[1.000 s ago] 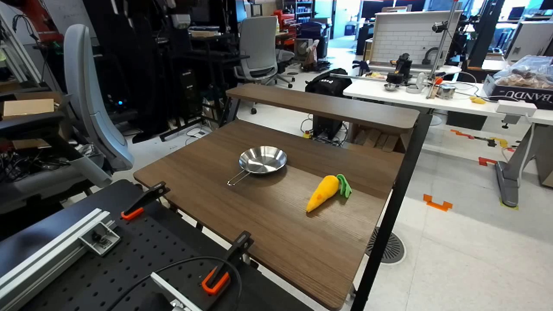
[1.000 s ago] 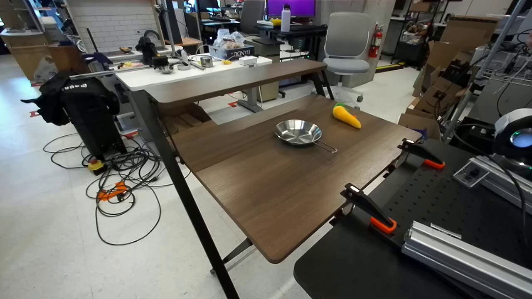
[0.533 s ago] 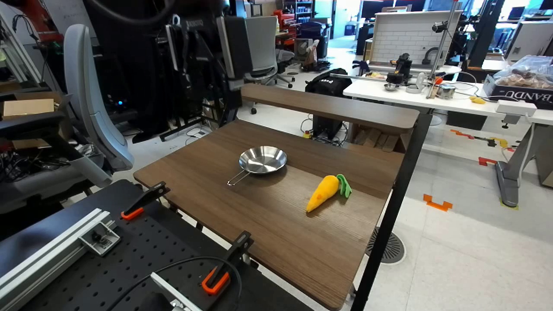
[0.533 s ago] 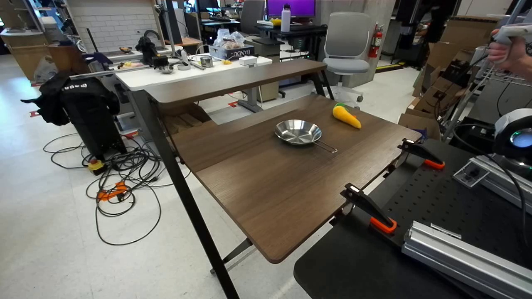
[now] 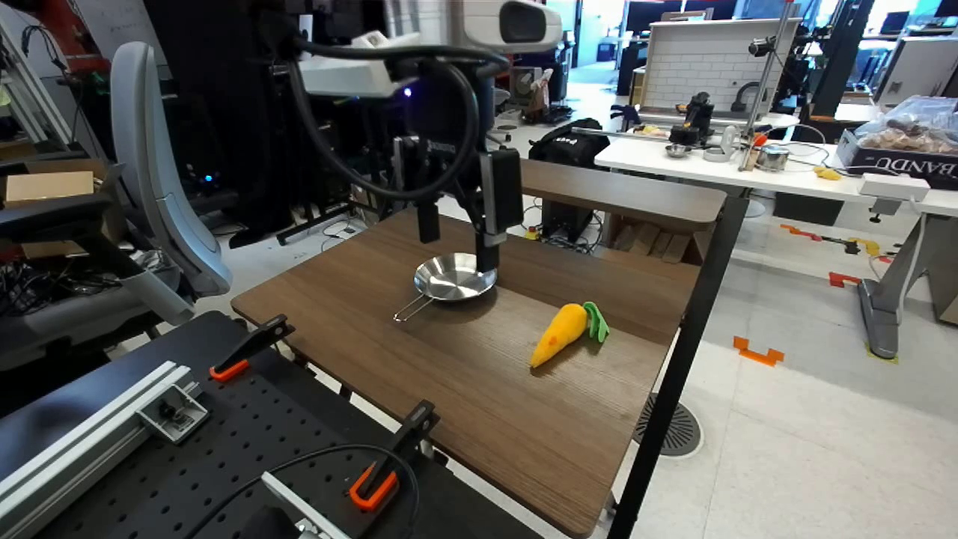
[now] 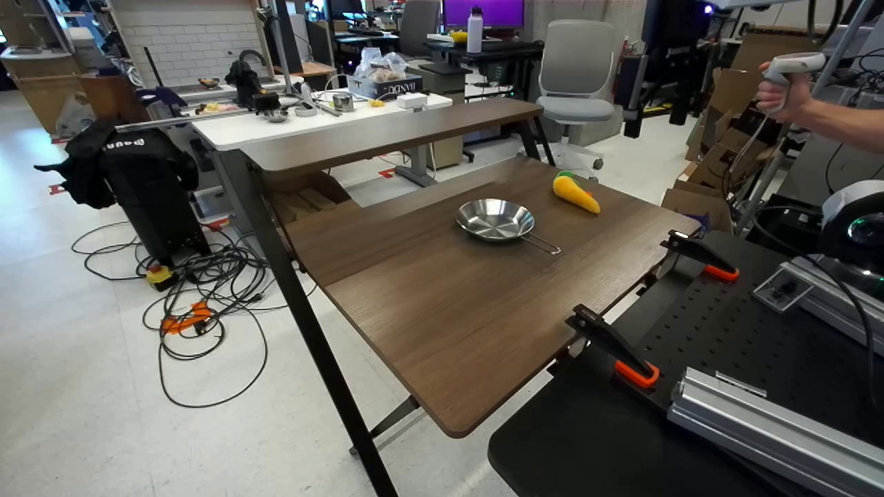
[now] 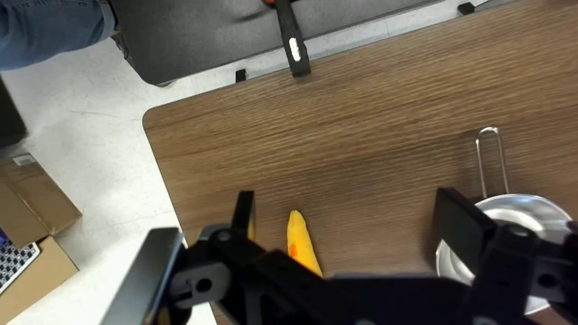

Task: Put the carrot on the pan

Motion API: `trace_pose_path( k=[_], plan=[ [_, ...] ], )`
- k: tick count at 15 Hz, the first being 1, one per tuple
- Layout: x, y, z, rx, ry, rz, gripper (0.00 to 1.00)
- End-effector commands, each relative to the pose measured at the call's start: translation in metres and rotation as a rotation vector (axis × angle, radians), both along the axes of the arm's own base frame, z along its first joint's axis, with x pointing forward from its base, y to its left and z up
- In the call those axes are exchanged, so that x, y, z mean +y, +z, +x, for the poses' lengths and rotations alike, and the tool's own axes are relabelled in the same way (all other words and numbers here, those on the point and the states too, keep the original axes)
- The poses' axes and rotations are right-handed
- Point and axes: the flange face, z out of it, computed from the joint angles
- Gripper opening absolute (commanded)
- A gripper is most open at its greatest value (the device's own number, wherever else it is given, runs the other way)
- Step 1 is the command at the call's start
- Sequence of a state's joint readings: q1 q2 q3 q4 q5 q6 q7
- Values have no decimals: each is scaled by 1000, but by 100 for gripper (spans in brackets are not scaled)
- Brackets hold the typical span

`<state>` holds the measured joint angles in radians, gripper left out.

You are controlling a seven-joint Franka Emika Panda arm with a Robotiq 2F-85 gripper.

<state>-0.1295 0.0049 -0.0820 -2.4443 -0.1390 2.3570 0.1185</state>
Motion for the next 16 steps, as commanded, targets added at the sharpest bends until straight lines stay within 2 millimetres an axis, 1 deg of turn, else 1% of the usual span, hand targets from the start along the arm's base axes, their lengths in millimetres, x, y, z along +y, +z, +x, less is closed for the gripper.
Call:
trace_pose_path(
  k=[1,4,7,13,16],
  plan=[
    [-18,-23,47,9,-26,-21,100],
    [-25,-38,72,5,-19,-35,100],
    [-31,-53,90,2,-6,-49,100],
    [-52,-94,106,6,-5,-84,100],
    [-59,-112,114,10,-2,-96,100]
  ],
)
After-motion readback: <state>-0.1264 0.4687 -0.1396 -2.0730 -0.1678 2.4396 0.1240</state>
